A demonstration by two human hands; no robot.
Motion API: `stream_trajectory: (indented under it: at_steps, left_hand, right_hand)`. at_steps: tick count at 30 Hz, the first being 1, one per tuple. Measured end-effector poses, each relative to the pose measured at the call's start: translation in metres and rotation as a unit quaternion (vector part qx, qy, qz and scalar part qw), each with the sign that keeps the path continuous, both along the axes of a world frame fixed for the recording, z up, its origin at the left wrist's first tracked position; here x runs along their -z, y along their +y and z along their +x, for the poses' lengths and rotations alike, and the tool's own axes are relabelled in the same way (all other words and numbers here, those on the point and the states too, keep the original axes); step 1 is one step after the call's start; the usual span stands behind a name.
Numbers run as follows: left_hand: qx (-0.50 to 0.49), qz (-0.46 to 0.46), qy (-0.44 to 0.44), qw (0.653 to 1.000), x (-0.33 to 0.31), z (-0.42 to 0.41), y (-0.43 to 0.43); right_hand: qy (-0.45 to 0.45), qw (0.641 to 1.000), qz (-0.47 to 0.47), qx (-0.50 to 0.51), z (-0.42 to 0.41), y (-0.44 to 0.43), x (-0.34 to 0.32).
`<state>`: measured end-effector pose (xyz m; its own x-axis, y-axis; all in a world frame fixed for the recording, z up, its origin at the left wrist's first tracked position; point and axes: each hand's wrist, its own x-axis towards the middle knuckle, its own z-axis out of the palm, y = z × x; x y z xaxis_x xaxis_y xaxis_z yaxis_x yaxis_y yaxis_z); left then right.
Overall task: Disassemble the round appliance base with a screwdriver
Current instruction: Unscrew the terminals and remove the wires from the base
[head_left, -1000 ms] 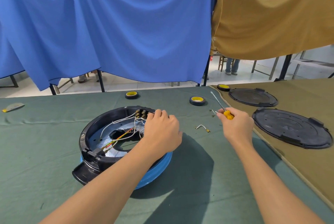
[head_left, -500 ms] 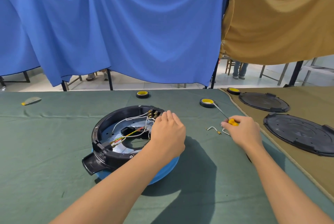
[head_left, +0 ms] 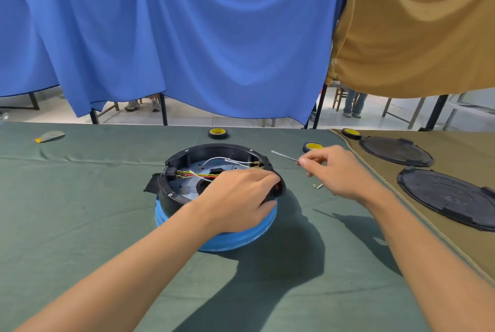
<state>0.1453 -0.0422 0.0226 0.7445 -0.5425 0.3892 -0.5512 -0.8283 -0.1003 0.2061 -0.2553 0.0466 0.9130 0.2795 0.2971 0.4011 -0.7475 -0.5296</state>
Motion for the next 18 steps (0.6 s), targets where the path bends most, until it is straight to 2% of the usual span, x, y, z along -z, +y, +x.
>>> stream_trajectory:
  at_steps: [3,8,12,15,18]
  left_hand:
    - [-0.034,0.029,-0.038,0.998,0.009,0.003,-0.008]
    - [-0.055,0.009,-0.018,0.998,0.014,0.008,-0.01]
    - [-0.101,0.025,-0.01,0.995,0.013,0.009,-0.016]
    - [-0.13,0.056,-0.056,0.988,0.012,0.004,-0.016]
    - [-0.111,0.081,-0.08,0.987,0.011,0.0,-0.002]
  right_hand:
    - [-0.031,0.996,-0.084,-0.008,0.005,0.015,-0.015]
    - [-0.065,0.975,-0.212,0.003,0.011,0.04,-0.029]
    - [-0.073,0.959,-0.275,0.015,0.01,0.05,-0.03]
    - [-0.071,0.951,-0.301,0.022,0.007,0.055,-0.033]
    - [-0.071,0.944,-0.321,0.025,0.005,0.062,-0.037]
